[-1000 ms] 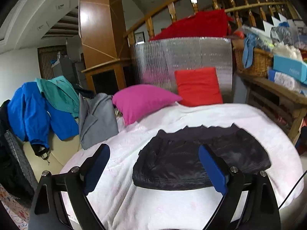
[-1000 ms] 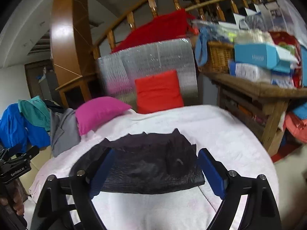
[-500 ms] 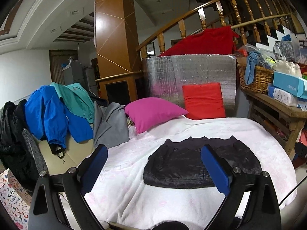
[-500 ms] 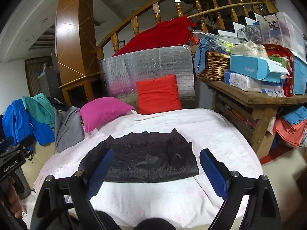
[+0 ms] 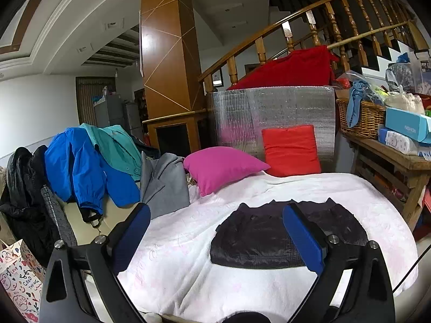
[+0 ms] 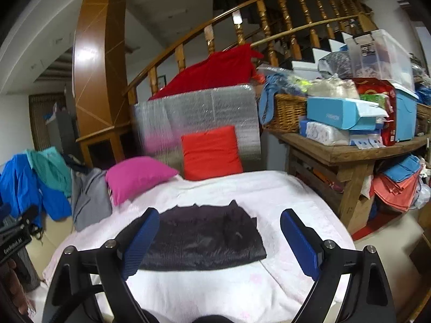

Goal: Fold large clothes

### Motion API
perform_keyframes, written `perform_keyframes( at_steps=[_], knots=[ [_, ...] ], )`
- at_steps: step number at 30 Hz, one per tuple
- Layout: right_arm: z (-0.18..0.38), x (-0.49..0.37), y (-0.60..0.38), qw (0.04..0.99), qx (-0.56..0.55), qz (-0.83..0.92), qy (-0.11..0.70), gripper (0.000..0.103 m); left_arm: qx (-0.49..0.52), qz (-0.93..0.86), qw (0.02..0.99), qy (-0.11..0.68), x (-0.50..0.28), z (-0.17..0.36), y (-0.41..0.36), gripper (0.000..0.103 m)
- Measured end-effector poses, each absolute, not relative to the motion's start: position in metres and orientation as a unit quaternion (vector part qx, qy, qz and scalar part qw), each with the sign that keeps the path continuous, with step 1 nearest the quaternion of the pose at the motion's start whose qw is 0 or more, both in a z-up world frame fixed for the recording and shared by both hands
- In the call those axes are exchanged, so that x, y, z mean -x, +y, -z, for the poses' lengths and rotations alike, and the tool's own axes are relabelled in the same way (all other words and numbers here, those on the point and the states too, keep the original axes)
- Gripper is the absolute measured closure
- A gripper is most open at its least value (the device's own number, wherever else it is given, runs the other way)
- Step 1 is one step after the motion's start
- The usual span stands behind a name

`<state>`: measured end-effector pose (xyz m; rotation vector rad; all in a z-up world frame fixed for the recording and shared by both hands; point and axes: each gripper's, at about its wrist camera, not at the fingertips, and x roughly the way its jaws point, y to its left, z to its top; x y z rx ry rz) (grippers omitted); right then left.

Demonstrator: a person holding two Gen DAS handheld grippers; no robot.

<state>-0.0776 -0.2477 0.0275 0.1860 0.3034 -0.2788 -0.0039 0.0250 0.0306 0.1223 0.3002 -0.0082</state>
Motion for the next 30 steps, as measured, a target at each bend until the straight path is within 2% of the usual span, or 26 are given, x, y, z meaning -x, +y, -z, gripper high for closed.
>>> perform_keyframes(
  at_steps=[20, 24, 27, 30],
  knots=[
    [-0.069, 0.135, -0.265, 0.977, -0.130, 0.162, 0.036, 0.010, -0.057, 0.013, 0.985, 0.161, 0.001, -0.029, 0.026, 0.004],
    [-0.078, 0.160, -0.262, 0.979, -0.134, 0.153, -0.017, 0.008, -0.056, 0.012, 0.986, 0.155, 0.004, -0.031, 0.026, 0.004],
    [-0.087, 0.188, -0.254, 0.977, -0.122, 0.153, -0.085, 0.000, -0.055, 0.010, 0.987, 0.149, 0.007, -0.034, 0.026, 0.004],
    [-0.092, 0.201, -0.246, 0.975, -0.104, 0.153, -0.121, 0.000, -0.054, 0.011, 0.988, 0.144, 0.011, -0.037, 0.026, 0.004]
  ],
)
